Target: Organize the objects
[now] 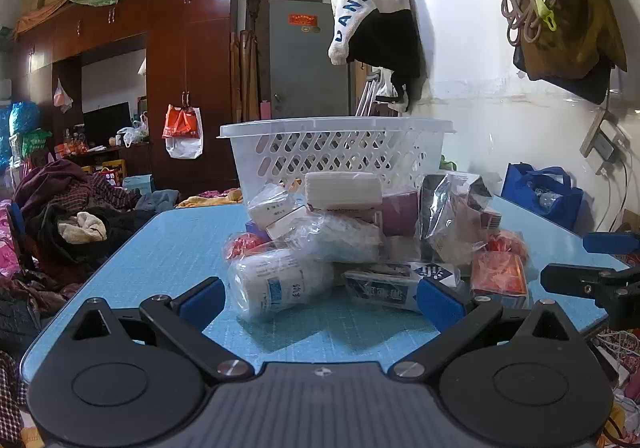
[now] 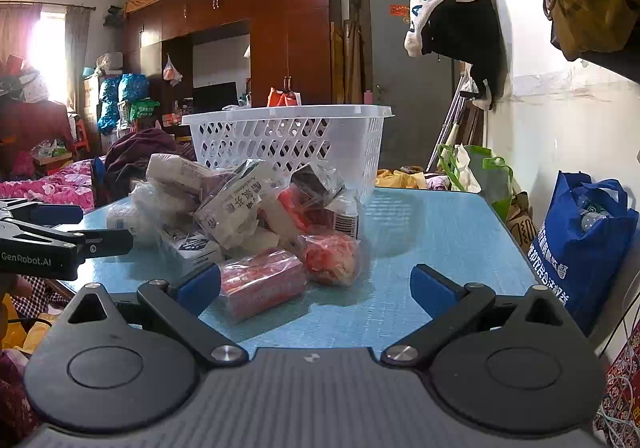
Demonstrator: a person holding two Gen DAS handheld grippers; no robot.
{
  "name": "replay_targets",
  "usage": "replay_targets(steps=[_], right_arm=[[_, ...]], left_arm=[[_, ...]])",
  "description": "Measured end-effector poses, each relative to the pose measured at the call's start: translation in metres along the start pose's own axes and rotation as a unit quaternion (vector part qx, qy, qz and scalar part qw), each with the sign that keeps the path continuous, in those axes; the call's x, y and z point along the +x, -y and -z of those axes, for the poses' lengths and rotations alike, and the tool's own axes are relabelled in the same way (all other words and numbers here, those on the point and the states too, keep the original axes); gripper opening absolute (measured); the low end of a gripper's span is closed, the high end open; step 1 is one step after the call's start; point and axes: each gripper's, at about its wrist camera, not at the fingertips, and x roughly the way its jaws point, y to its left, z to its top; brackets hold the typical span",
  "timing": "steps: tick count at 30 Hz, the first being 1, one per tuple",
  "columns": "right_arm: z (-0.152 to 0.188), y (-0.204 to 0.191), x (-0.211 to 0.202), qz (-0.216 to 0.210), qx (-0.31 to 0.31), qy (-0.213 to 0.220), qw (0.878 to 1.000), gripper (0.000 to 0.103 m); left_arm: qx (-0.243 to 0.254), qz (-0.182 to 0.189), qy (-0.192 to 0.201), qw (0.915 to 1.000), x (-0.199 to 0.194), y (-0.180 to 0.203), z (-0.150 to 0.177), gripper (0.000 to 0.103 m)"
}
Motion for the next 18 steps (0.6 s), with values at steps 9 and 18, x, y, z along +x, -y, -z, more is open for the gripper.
replay_targets(steps=[9,18], right_arm=[[0.0004,0.0,0.0004,-0.002,0.003,-0.001,1.0,0.103],[0.0005,0.0001,0.0007,-0.002,0.003,-0.002,1.0,0.103]], left_arm=[[0.001,0.0,0.001,1.0,-0.0003,-0.0001,-0.0004,0.103],[0.002,0.002,0.001,1.0,-0.0007,0.0006,-0.0003,0.103]])
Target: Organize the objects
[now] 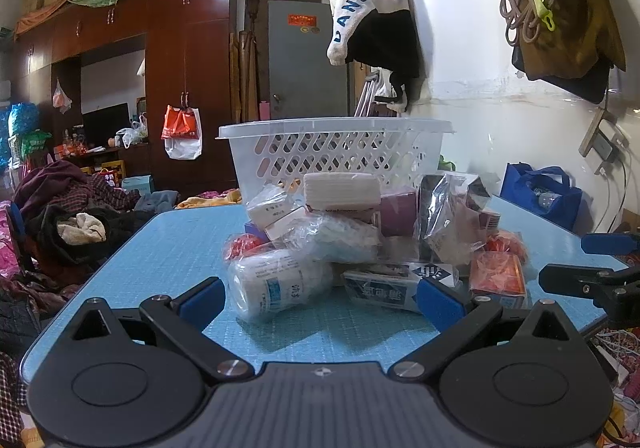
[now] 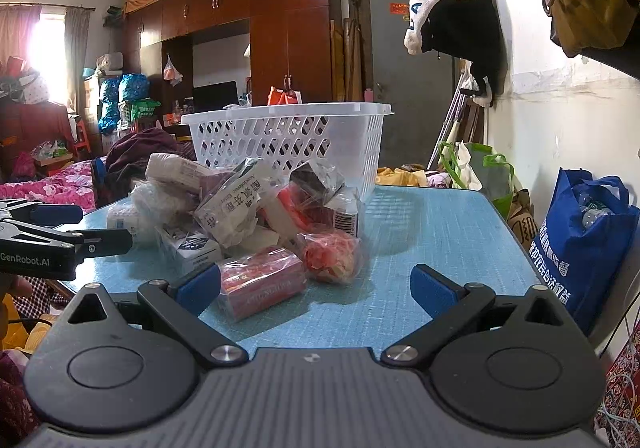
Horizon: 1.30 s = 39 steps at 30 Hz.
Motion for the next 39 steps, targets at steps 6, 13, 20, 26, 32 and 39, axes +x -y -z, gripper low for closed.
replay_targets(steps=[6,13,20,26,32,39], right_arm=[[0.0,0.0001,0.0,0.0,0.0,-0.001,1.0,0.103],[0.0003,-0.0004,0.0002,0.0,0.0,0.0,1.0,0.103],[0.0003,0.0004,0.0005,-0.002,0.001,-0.002,1.0,0.103],[0.0001,0.0012,0.0003,-0.003,0.002,-0.002,1.0,0.103],[-0.0001,0.0017,0.0002,-0.003,0.004,-0.002,1.0,0.103],[0.0,0.002,0.0005,-0.002,0.003,-0.003,1.0,0.103]], left_arm=[[-0.001,0.0,0.0,1.0,0.0,0.0001,-0.0001,0.103],[0.0,0.002,0.0,1.0,0.0,0.0012,-0.0004,0.103],[-0.002,0.003,0.0,1.0,-0.0002,0.0003,0.0,0.103],[-0.001,0.005,-0.001,1.0,0.0003,0.0002,0.0012,0.103],[-0.002,0.005,-0.001,1.0,0.0002,0.0,0.0013,0.103],[0.0,0.006,-0.002,1.0,0.0005,0.0004,0.0017,0.103]])
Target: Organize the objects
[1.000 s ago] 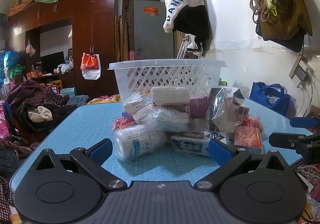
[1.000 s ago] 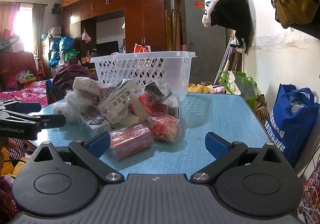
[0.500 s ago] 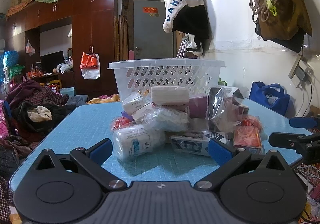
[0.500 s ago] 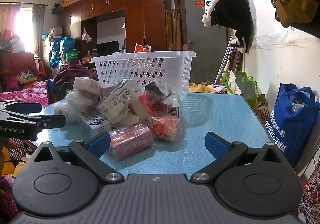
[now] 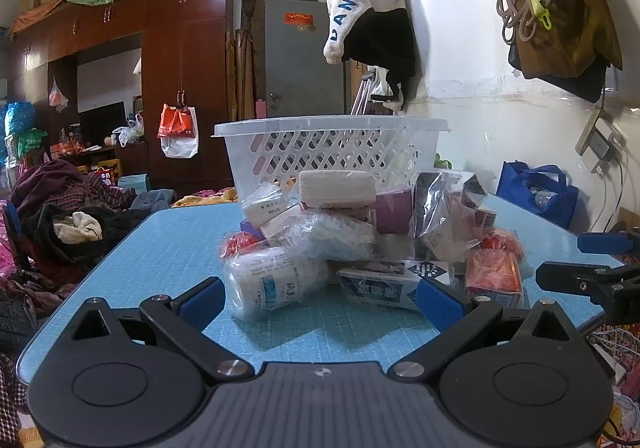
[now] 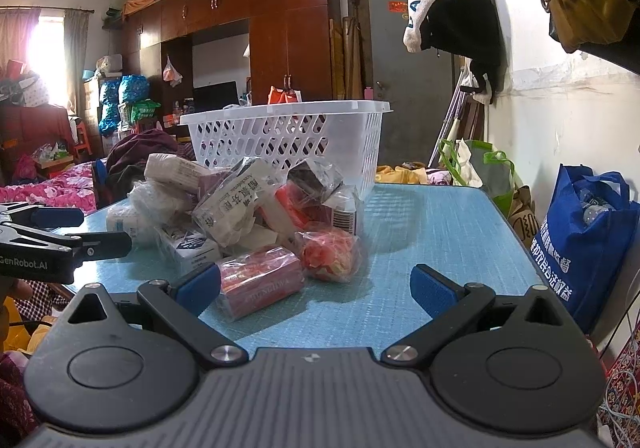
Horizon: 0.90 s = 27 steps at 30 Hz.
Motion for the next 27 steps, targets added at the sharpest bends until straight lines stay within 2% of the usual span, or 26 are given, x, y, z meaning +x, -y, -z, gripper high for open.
replay_targets(steps=[17,19,21,22,23,24,27], right_arm=[[0.0,0.001,-0.001,-0.002,0.004,0.007,1.0,0.103],[0.002,0.001,-0.001,-0.004,0.011,0.014,1.0,0.103],[0.004,0.001,0.0,-0.009,0.013,0.018,1.0,0.103],[0.004,0.001,0.001,-0.01,0.014,0.017,1.0,0.103],[0.004,0.0,0.002,-0.011,0.015,0.015,1.0,0.103],[0.004,0.0,0.003,-0.012,0.016,0.013,1.0,0.103],[0.005,0.0,0.004,-0.014,0.019,0.015,1.0,0.103]], left_arm=[[0.002,-0.003,0.007,1.0,0.0,-0.001,0.0,0.103],[0.0,0.007,0.022,0.9997,-0.001,-0.004,0.0,0.103],[0.004,0.038,0.042,0.9984,0.0,-0.008,-0.001,0.103],[0.001,0.059,0.041,0.9974,0.002,-0.011,-0.002,0.103],[-0.002,0.072,0.023,0.9971,0.006,-0.014,-0.002,0.103],[-0.002,0.075,0.012,0.9971,0.009,-0.015,-0.002,0.103],[-0.006,0.071,0.014,0.9973,0.012,-0.02,0.002,0.103]])
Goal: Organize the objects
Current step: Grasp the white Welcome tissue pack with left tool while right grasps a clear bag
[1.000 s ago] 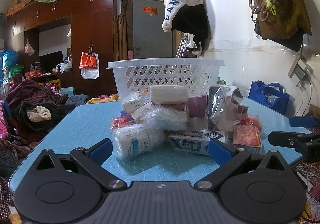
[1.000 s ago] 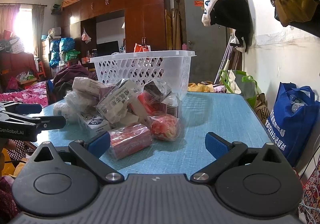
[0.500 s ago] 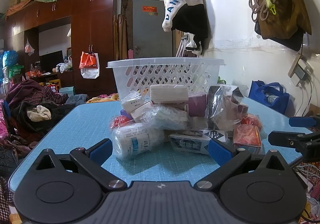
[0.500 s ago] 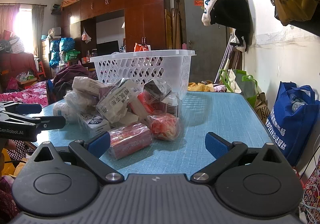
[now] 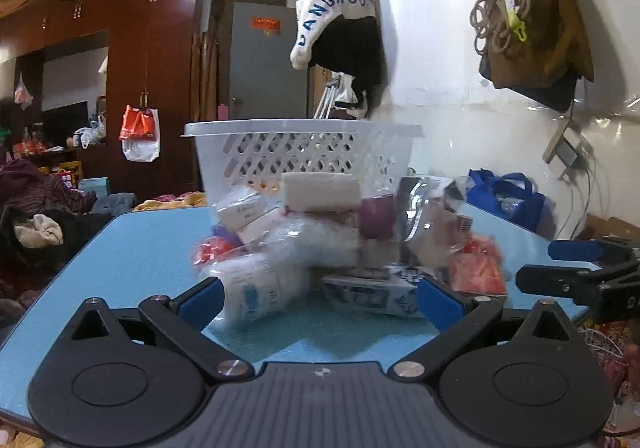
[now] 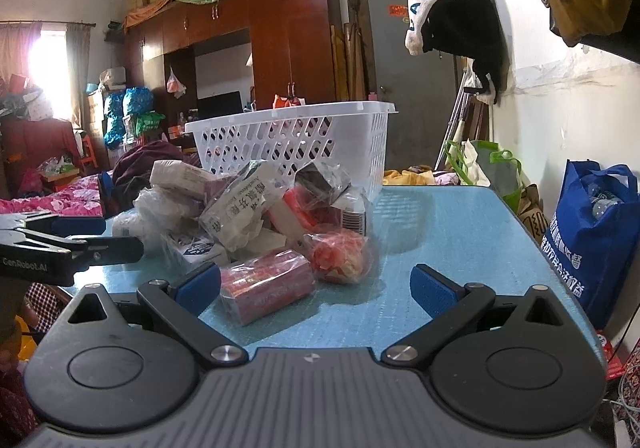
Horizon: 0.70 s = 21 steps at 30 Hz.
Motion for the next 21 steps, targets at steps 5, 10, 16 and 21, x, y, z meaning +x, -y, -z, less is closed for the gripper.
replay_targets(steps=[5,10,16,21], right_arm=[[-0.01,-0.003,0.008,-0.008,0.001,0.01,1.0,0.103],[-0.024,-0.016,0.029,-0.021,-0.01,0.012,1.0,0.102],[-0.03,-0.01,0.041,-0.007,-0.014,0.008,1.0,0.094],[-0.045,0.016,0.035,-0.014,0.032,0.024,0.999,0.085]], left_arm=[[-0.001,0.011,0.019,0.9998,0.005,-0.005,-0.01,0.103],[0.013,0.01,0.034,0.9993,0.015,-0.007,-0.031,0.103],[0.015,0.023,0.021,0.9994,0.037,-0.004,-0.043,0.097],[0.002,0.025,0.018,0.9995,0.041,-0.009,-0.041,0.096]])
